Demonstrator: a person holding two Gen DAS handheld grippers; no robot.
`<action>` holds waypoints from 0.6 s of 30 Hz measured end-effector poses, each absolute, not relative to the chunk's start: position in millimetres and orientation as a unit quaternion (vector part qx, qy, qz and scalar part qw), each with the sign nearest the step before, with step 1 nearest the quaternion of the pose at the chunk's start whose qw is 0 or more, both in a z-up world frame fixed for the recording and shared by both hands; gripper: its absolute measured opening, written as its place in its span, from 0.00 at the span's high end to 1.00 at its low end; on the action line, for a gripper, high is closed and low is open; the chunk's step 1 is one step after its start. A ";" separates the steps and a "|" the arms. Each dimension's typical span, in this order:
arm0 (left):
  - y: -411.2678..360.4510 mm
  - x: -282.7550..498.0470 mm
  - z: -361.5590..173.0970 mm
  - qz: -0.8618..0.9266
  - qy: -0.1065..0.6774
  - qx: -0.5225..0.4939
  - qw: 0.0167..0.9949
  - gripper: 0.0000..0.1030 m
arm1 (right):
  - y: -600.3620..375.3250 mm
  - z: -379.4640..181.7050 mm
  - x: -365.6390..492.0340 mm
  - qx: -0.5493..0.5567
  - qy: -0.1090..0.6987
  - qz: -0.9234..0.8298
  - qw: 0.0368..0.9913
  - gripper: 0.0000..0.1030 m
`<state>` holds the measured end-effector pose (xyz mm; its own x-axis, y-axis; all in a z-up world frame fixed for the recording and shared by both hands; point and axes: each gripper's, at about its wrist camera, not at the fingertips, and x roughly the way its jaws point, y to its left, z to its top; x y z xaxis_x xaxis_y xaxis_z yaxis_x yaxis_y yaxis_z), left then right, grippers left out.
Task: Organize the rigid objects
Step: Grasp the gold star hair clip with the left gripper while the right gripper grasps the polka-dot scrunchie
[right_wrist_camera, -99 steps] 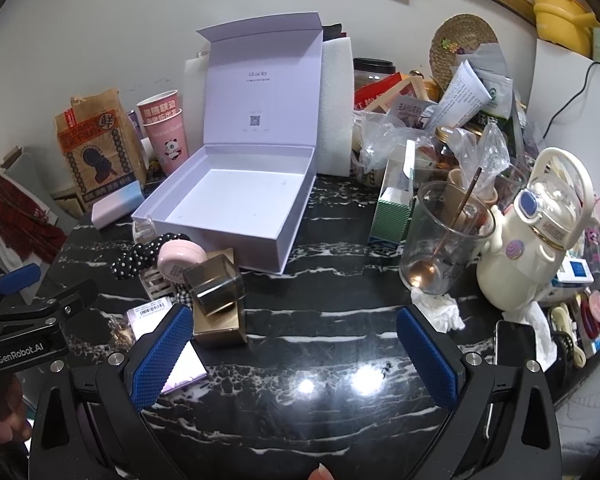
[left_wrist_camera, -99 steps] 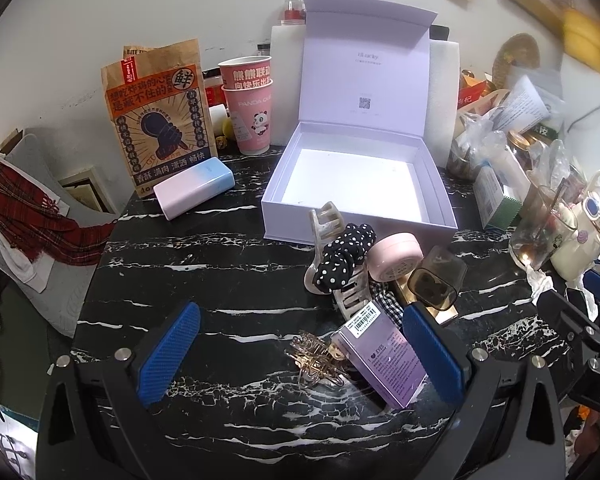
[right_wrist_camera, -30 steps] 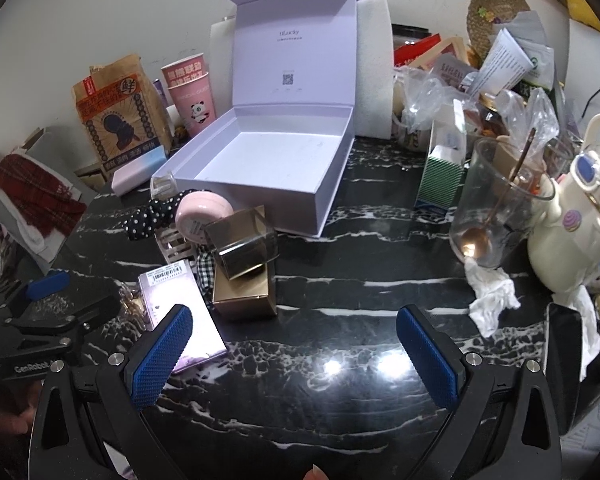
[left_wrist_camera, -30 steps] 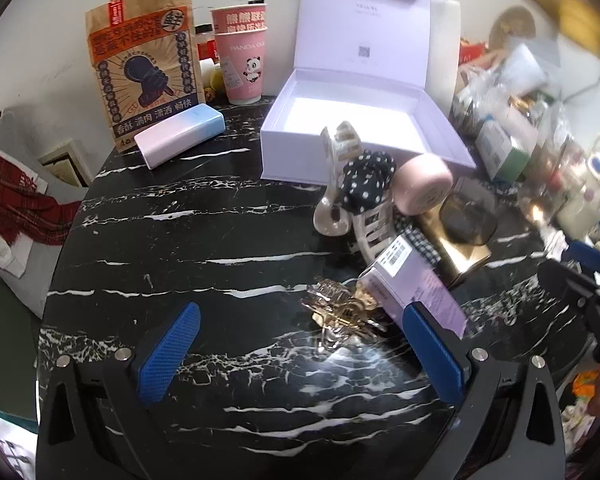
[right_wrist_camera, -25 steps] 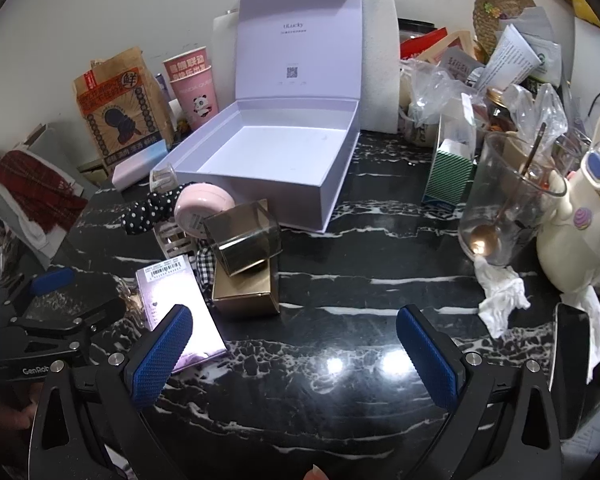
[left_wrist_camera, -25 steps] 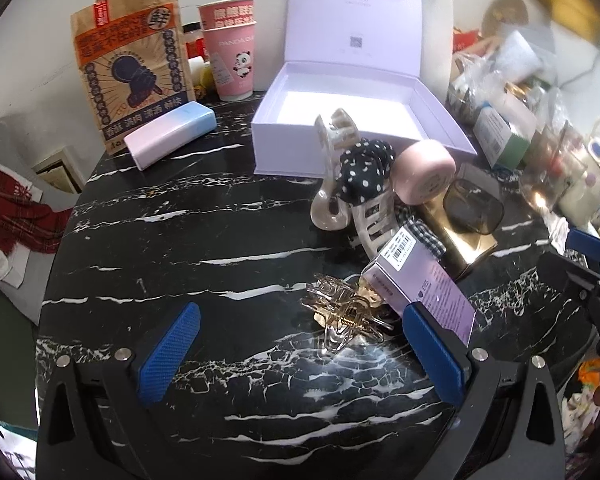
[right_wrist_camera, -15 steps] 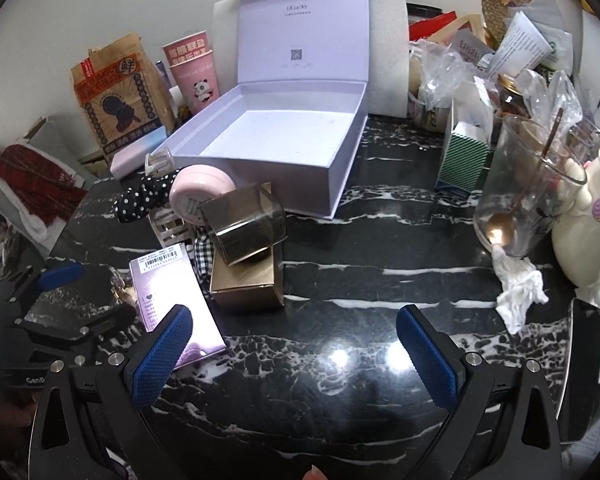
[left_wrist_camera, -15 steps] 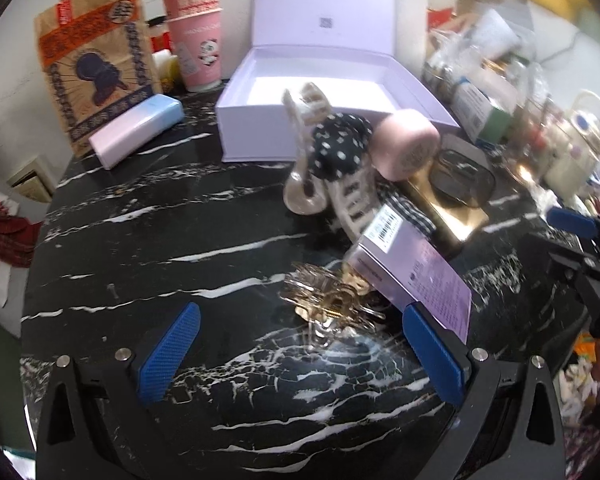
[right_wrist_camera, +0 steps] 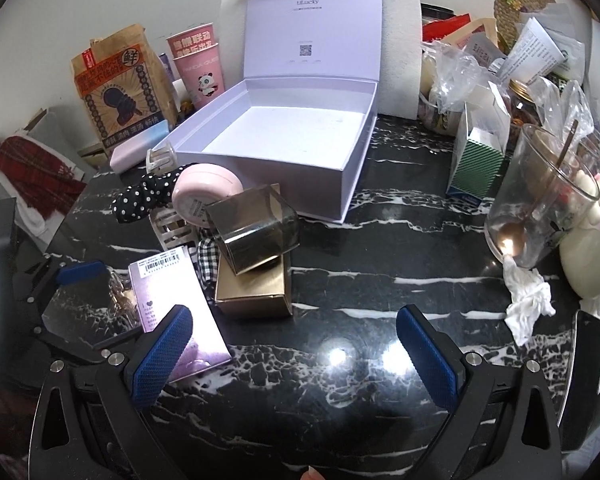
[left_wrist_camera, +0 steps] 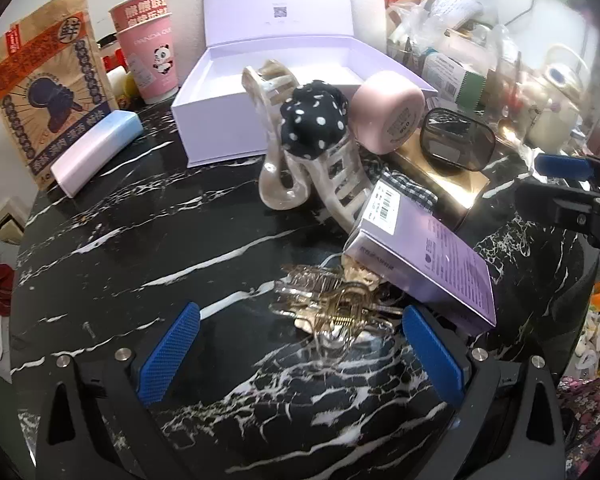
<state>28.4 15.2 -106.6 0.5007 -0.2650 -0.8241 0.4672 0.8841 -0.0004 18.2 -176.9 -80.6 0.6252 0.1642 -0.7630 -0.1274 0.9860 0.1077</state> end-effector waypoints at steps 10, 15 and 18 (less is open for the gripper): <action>11.3 32.6 -112.2 -0.231 0.450 0.108 0.856 0.07 | -172.3 -83.4 30.7 0.014 0.426 0.079 0.901 0.00; 17.8 37.3 -110.2 -0.228 0.443 0.084 0.863 0.15 | -168.7 -80.3 37.7 0.013 0.422 0.088 0.902 0.00; 18.9 36.5 -109.1 -0.228 0.435 0.078 0.867 0.29 | -164.4 -76.4 41.9 0.006 0.417 0.092 0.904 0.00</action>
<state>36.5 18.9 -109.1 0.5170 -0.3277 -0.7908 0.4628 0.8842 -0.0638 41.9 -164.4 -76.4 0.6361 0.1715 -0.7523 -0.1609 0.9830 0.0880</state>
